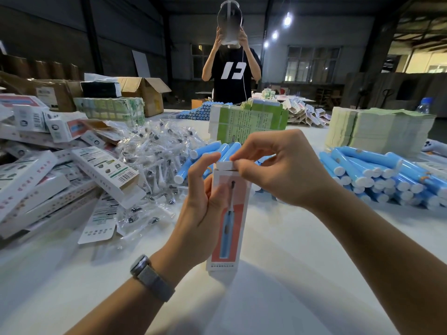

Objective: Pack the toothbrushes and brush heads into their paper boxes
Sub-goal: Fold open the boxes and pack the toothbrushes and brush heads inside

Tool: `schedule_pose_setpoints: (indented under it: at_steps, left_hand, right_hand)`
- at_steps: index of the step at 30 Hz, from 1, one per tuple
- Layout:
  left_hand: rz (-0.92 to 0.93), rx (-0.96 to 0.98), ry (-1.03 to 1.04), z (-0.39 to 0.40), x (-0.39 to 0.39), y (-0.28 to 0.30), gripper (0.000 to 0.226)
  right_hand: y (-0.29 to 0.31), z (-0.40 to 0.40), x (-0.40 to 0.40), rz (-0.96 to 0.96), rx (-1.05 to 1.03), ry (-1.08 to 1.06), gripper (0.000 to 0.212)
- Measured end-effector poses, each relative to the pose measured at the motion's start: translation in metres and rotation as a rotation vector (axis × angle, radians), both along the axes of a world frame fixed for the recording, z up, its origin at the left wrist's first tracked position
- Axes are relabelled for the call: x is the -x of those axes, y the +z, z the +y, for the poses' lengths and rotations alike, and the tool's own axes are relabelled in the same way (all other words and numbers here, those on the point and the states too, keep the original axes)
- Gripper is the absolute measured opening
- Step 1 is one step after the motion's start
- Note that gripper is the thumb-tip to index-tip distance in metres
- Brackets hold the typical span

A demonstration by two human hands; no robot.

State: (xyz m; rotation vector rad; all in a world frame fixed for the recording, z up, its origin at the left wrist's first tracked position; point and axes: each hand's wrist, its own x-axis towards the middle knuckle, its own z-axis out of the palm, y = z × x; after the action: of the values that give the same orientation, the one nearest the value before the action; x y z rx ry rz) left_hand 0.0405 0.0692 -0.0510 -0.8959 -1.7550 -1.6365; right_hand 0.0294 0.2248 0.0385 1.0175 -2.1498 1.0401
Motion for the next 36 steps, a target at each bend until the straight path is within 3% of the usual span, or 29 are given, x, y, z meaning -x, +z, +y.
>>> schedule_pose_setpoints:
  at_steps: [5, 12, 17, 28, 36]
  left_hand:
    - [-0.001, 0.038, 0.018, -0.004, 0.0, -0.001, 0.044]
    - [0.022, 0.023, 0.038, -0.003, 0.001, -0.004, 0.032]
    - [-0.001, -0.036, 0.006, -0.005, 0.005, -0.004, 0.026]
    - [-0.056, -0.064, -0.043, -0.007, 0.002, -0.002, 0.033]
    - [-0.076, -0.103, -0.017, -0.002, 0.003, -0.004, 0.032]
  right_hand:
    - [0.0, -0.003, -0.004, 0.049, -0.042, -0.077, 0.005]
    - [0.005, -0.003, -0.007, 0.036, -0.11, -0.049, 0.006]
    - [0.0, 0.004, 0.004, -0.183, -0.056, 0.107, 0.01]
    - [-0.014, 0.001, 0.011, -0.175, 0.02, 0.192, 0.01]
    - [-0.025, -0.005, 0.015, -0.287, 0.231, 0.265, 0.01]
